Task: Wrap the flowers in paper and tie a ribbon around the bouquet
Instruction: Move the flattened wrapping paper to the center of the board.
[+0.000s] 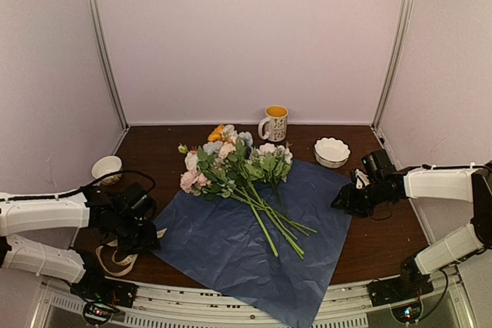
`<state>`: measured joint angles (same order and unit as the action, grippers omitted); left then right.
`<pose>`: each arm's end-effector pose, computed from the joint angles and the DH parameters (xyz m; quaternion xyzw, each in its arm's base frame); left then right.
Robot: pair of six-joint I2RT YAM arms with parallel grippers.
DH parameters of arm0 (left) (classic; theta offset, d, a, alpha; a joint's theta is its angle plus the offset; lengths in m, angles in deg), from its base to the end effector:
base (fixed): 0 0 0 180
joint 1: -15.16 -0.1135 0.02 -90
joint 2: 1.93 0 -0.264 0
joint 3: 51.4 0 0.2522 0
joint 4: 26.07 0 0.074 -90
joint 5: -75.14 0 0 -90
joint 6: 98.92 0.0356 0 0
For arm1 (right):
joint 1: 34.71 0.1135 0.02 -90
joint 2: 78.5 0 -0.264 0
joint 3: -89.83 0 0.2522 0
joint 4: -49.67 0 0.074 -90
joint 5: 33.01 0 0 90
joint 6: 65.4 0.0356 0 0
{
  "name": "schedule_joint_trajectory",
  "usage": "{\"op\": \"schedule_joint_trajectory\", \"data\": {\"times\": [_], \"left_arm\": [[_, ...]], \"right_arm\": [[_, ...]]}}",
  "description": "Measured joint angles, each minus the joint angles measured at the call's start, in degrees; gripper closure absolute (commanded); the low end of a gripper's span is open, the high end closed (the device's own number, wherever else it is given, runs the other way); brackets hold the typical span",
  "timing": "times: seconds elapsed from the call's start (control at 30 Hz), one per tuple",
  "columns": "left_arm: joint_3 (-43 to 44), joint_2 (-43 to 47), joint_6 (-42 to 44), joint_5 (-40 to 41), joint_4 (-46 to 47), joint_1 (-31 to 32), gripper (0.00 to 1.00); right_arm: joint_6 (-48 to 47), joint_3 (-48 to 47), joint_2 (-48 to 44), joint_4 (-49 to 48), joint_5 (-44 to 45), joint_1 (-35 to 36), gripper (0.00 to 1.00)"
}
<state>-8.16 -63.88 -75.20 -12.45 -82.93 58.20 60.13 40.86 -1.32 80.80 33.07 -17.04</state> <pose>0.1194 -0.1095 0.1595 -0.2024 0.9710 -0.0904 0.0896 0.2224 0.0860 0.1601 0.0923 0.9406 0.2945 0.1418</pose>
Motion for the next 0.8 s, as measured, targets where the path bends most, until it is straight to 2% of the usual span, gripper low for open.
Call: {"op": "schedule_joint_trajectory", "data": {"times": [0.13, 0.37, 0.53, 0.63, 0.8], "left_arm": [[0.13, -4.07, 0.76, -0.15, 0.07, -1.97, 0.4], [-0.48, -3.3, 2.45, -2.8, 3.1, -6.64, 0.39], [-0.44, -4.31, 5.81, -5.31, 5.4, -9.29, 0.45], [-0.46, -4.81, 7.61, -6.8, 7.08, -10.86, 0.57], [-1.18, -5.68, 10.34, -8.81, 10.97, -12.28, 0.96]], "right_arm": [[-0.9, 0.0, 0.0, 0.7, 0.22, 0.0, 0.46], [-1.14, 0.0, -0.79, 1.66, 0.39, 0.0, 0.46], [-1.27, 0.0, -2.8, 2.38, 0.66, 0.0, 0.46], [-1.29, 0.0, -3.74, 2.64, 0.79, 0.0, 0.46], [-1.36, -0.02, -4.81, 3.02, 0.85, 0.0, 0.46]]}}
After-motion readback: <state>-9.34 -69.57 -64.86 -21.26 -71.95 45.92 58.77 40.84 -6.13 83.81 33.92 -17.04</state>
